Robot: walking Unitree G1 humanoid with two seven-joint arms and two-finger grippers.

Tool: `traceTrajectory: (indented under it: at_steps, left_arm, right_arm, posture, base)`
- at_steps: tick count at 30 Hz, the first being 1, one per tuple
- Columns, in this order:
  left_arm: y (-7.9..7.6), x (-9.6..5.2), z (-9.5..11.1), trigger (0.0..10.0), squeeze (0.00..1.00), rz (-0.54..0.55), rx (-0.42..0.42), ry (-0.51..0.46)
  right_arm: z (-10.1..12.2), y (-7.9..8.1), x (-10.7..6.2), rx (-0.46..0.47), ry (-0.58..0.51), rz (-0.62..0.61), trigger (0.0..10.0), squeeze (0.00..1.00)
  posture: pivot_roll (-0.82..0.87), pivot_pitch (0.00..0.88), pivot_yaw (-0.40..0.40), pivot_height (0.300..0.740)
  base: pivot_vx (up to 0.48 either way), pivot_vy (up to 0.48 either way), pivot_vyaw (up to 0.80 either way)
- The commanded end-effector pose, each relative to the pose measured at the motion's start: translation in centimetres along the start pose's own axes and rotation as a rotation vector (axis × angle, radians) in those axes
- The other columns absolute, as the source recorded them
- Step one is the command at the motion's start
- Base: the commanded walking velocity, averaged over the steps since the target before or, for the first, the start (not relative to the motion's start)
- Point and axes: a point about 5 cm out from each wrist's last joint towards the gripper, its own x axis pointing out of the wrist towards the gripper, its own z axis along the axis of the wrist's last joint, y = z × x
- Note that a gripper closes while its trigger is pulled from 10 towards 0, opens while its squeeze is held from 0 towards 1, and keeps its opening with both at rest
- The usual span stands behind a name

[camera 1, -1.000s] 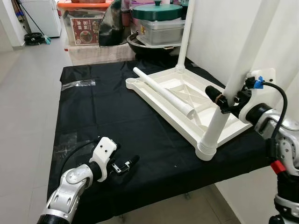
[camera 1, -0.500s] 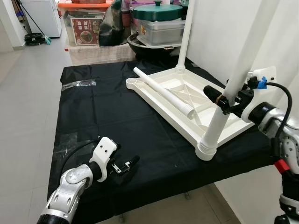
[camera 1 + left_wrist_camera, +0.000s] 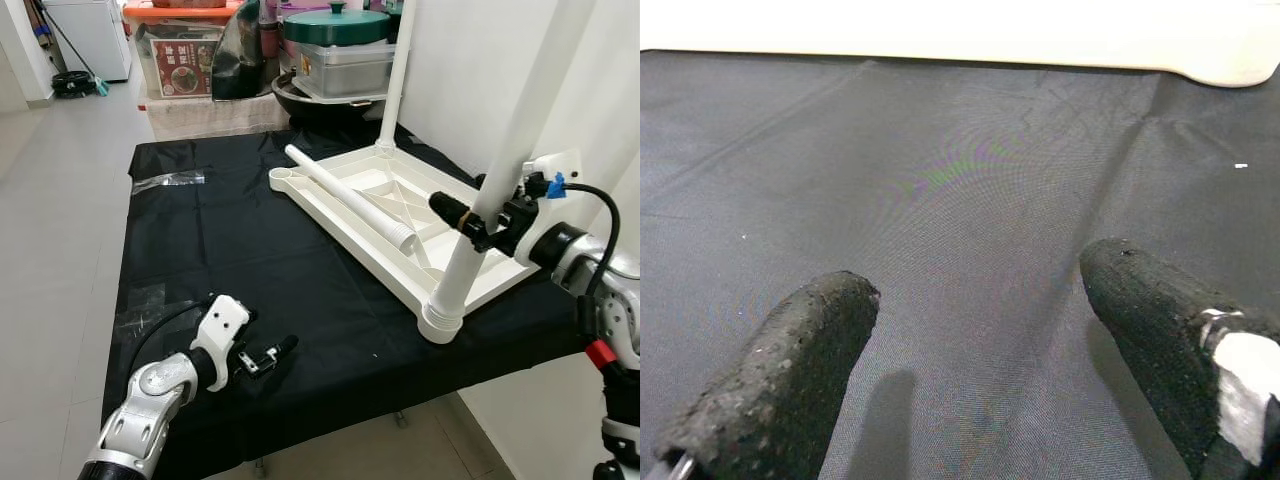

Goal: Building children table

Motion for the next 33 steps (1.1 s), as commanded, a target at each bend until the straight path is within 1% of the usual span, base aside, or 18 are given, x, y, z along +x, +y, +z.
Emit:
traceTrajectory:
  at_steps: [1,6,7,23,30,31,33]
  left_arm:
    - [0.1,-0.4,-0.2,10.0,0.00,-0.002,0.002,0.016]
    - [0.1,-0.4,-0.2,10.0,0.00,-0.001,0.002,0.015]
    - [0.1,-0.4,-0.2,10.0,0.00,0.000,0.001,0.015]
    - [0.1,-0.5,-0.3,10.0,0.00,0.006,0.001,0.016]
    - [0.1,-0.5,-0.3,10.0,0.00,0.007,0.001,0.016]
    - [0.1,-0.5,-0.3,10.0,0.00,0.007,0.002,0.016]
    - [0.1,-0.5,-0.3,10.0,0.00,0.008,0.002,0.015]
  right_arm:
    - [-0.4,-0.2,-0.1,-0.007,0.015,0.013,10.0,0.00]
    - [-0.7,-0.8,-0.1,-0.024,0.020,0.004,10.0,0.00]
    - [-0.8,-0.9,-0.1,-0.027,0.022,0.003,0.0,0.00]
    - [-1.4,-1.3,-0.1,-0.051,0.013,0.028,0.0,0.00]
    - [-1.8,-1.2,-0.1,-0.034,0.015,-0.030,0.0,0.00]
    - [-2.1,-0.9,0.1,-0.017,0.009,-0.063,0.0,0.00]
    - [-2.2,-0.7,0.1,-0.006,0.005,-0.085,0.0,0.00]
  posture:
    - [-0.03,0.000,-0.046,0.740]
    - [-0.03,0.000,-0.049,0.740]
    - [-0.03,0.000,-0.051,0.740]
    - [-0.03,0.000,-0.055,0.740]
    - [-0.03,0.000,-0.055,0.740]
    - [-0.03,0.000,-0.056,0.740]
    - [-0.03,0.000,-0.056,0.740]
  base:
    - [0.000,0.000,0.00]
    - [0.000,0.000,0.00]
    - [0.000,0.000,0.00]
    - [0.000,0.000,0.00]
    - [0.000,0.000,0.00]
    - [0.000,0.000,0.00]
    - [0.000,0.000,0.00]
